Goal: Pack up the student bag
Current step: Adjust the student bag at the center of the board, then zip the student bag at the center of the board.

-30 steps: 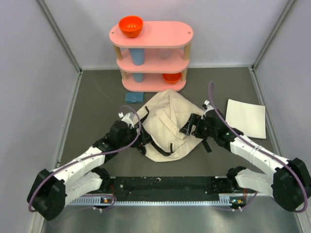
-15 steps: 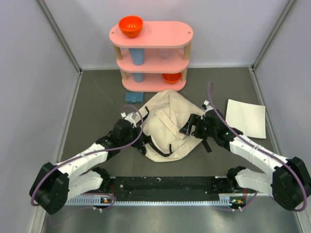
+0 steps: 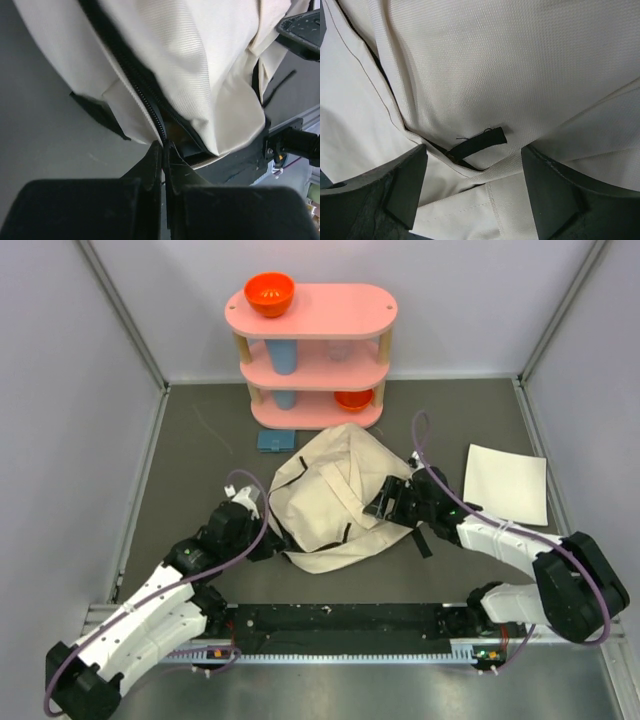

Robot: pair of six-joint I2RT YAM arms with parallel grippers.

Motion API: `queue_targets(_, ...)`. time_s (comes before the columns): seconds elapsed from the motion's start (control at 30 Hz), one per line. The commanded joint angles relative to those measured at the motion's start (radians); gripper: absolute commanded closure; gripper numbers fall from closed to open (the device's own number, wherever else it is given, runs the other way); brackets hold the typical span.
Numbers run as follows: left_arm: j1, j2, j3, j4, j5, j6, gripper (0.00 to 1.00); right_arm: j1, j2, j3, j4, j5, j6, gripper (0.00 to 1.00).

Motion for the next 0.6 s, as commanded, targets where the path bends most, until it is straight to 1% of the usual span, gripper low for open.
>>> queue_targets(0.0,-0.001,-0.043,0.041,-0.248,-0.017,-0.03,1.0,0.008,0.033,-0.041,0.13,0.055,0.029,0.26)
queue_targets(0.03,-0.001,-0.053,0.046,-0.256,-0.008,-0.033,0.81,0.008,0.032,-0.044,0.141,0.049,0.023,0.26)
queue_targets(0.07,-0.001,-0.059,0.052,-0.275,-0.012,-0.036,0.68,0.009,0.027,-0.048,0.152,0.026,0.019,0.26)
queue_targets(0.13,-0.001,-0.079,0.101,-0.299,-0.02,-0.033,0.46,0.008,0.021,-0.062,0.192,-0.019,0.003,0.26)
queue_targets(0.17,-0.001,-0.085,0.128,-0.337,-0.037,-0.028,0.42,0.008,0.019,-0.061,0.193,-0.026,-0.001,0.26)
queue_targets(0.2,-0.001,-0.099,0.194,-0.357,-0.055,-0.021,0.41,0.009,0.015,-0.065,0.195,-0.033,-0.004,0.26)
queue_targets(0.23,-0.001,-0.105,0.231,-0.369,-0.072,-0.01,0.35,0.009,0.009,-0.068,0.193,-0.037,-0.006,0.26)
queue_targets(0.27,-0.001,-0.112,0.268,-0.384,-0.112,0.001,0.33,0.011,0.004,-0.071,0.195,-0.039,-0.006,0.26)
queue_targets(0.3,-0.001,-0.116,0.337,-0.383,-0.121,0.005,0.32,0.009,0.001,-0.083,0.201,-0.042,-0.006,0.26)
queue_targets(0.37,-0.001,-0.107,0.392,-0.345,-0.106,0.033,0.29,0.009,-0.013,-0.093,0.212,-0.045,-0.001,0.26)
queue_targets(0.4,-0.001,-0.074,0.434,-0.29,-0.085,0.042,0.27,0.009,-0.016,-0.099,0.21,-0.045,0.003,0.26)
queue_targets(0.47,-0.004,-0.011,0.461,-0.219,-0.039,0.059,0.27,0.011,-0.023,-0.108,0.209,-0.042,0.008,0.26)
queue_targets(0.5,-0.013,0.07,0.48,-0.161,0.006,0.061,0.27,0.009,-0.025,-0.108,0.207,-0.039,0.014,0.26)
queue_targets(0.57,-0.094,0.159,0.503,-0.118,-0.011,0.058,0.27,0.009,-0.034,-0.111,0.192,-0.022,0.015,0.26)
